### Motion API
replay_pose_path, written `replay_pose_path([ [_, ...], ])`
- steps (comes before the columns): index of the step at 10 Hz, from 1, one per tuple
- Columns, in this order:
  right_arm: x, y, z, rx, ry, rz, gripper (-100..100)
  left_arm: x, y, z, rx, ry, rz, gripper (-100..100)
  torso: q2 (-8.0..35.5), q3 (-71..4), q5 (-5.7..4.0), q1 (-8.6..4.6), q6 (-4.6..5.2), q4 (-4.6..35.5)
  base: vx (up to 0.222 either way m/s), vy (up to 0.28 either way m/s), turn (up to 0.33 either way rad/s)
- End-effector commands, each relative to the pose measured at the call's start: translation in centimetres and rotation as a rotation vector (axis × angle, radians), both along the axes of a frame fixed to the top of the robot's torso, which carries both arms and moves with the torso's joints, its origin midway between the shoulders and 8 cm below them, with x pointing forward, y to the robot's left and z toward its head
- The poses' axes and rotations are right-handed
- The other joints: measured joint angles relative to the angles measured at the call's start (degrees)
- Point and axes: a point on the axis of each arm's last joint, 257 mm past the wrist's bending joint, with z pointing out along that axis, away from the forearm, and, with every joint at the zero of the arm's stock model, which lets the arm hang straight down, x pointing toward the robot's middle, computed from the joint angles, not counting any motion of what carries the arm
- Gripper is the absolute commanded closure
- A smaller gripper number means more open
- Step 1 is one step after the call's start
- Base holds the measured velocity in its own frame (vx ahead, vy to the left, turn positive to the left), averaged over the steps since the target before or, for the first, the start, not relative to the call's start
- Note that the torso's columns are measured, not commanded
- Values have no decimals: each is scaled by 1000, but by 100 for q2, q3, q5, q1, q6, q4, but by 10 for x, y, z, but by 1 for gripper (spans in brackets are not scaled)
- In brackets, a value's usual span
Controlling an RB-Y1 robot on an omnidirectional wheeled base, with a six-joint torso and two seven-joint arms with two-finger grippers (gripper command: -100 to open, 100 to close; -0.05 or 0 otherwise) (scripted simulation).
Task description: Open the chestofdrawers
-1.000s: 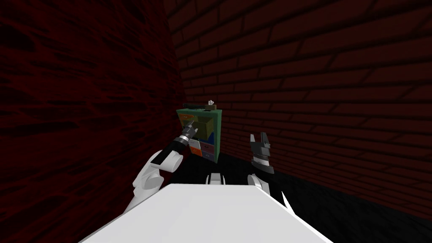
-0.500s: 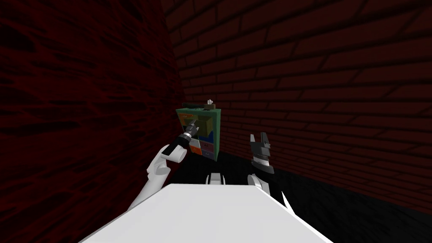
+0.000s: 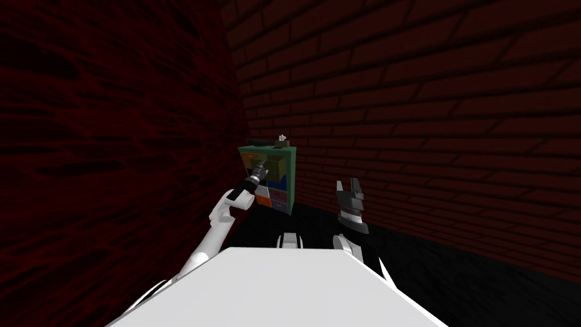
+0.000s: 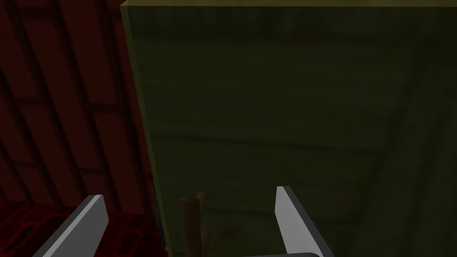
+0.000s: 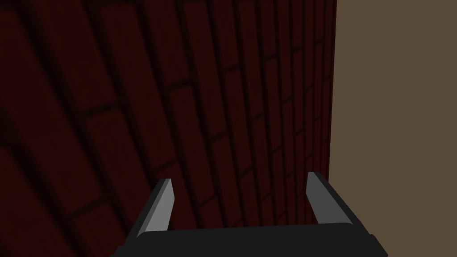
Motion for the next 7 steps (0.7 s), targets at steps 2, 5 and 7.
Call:
replay_pose_path([
  [2, 0, 0, 0, 0, 0, 0, 0, 29, 3, 12, 6, -16, 1, -100, 34, 21, 0, 0, 0, 11, -88, -12, -12],
  [5, 0, 0, 0, 0, 0, 0, 0, 51, 10, 16, 9, -20, 9, -100, 28, 14, 1, 4, 3, 6, -70, -1, -35],
  [7, 0, 0, 0, 0, 0, 0, 0, 62, 13, 8, 10, 2, 18, -100, 21, 13, 0, 3, 0, 7, -42, 1, 5],
])
